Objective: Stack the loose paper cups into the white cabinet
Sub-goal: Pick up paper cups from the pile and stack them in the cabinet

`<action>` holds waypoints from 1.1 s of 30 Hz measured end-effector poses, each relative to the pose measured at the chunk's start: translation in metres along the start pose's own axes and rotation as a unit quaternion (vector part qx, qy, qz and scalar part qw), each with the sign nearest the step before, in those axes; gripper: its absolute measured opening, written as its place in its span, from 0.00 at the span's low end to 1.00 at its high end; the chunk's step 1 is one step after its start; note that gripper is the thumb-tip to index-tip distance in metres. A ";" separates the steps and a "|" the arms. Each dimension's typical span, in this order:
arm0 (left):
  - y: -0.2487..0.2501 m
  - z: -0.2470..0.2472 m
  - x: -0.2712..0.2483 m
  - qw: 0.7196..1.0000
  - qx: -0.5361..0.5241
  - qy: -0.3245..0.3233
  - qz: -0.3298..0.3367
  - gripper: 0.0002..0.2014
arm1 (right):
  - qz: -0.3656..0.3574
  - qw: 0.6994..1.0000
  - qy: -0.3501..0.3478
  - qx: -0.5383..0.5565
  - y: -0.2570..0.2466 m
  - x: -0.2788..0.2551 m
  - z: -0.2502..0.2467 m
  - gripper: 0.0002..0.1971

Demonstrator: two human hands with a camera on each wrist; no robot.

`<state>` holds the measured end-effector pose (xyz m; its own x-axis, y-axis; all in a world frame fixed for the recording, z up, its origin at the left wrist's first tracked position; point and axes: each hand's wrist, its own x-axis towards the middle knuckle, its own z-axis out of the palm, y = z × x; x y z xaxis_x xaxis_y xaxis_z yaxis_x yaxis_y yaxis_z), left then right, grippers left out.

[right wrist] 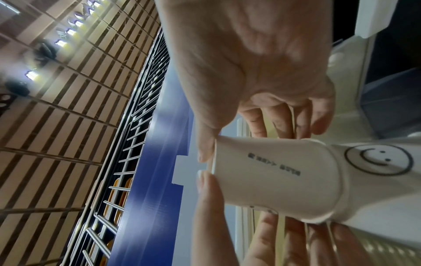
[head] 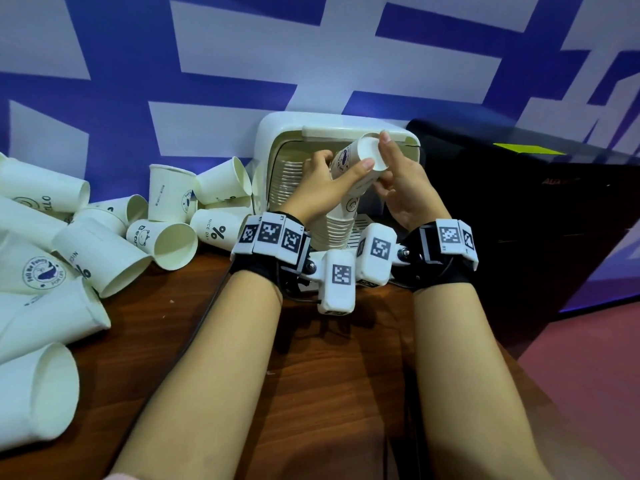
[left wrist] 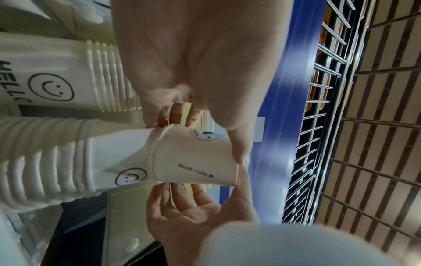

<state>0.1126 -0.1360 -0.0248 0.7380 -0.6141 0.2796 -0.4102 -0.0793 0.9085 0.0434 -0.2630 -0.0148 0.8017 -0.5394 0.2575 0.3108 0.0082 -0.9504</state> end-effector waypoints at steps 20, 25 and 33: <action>0.010 -0.006 -0.004 0.998 0.050 -0.004 -0.032 0.45 | 0.064 0.982 -0.072 -0.160 -0.008 -0.004 0.003 0.27; 0.010 -0.005 -0.004 0.997 0.062 -0.006 -0.045 0.44 | 0.085 0.979 -0.072 -0.170 -0.008 -0.004 0.002 0.31; 0.014 -0.003 -0.007 0.995 0.034 -0.039 -0.085 0.55 | 0.110 0.974 -0.072 -0.186 -0.005 -0.001 -0.001 0.35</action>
<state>0.1029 -0.1302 -0.0128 0.7571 -0.6462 0.0959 -0.3198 -0.2386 0.9170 0.0402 -0.2634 -0.0102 0.8992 -0.4361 0.0367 -0.0621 -0.2102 -0.9757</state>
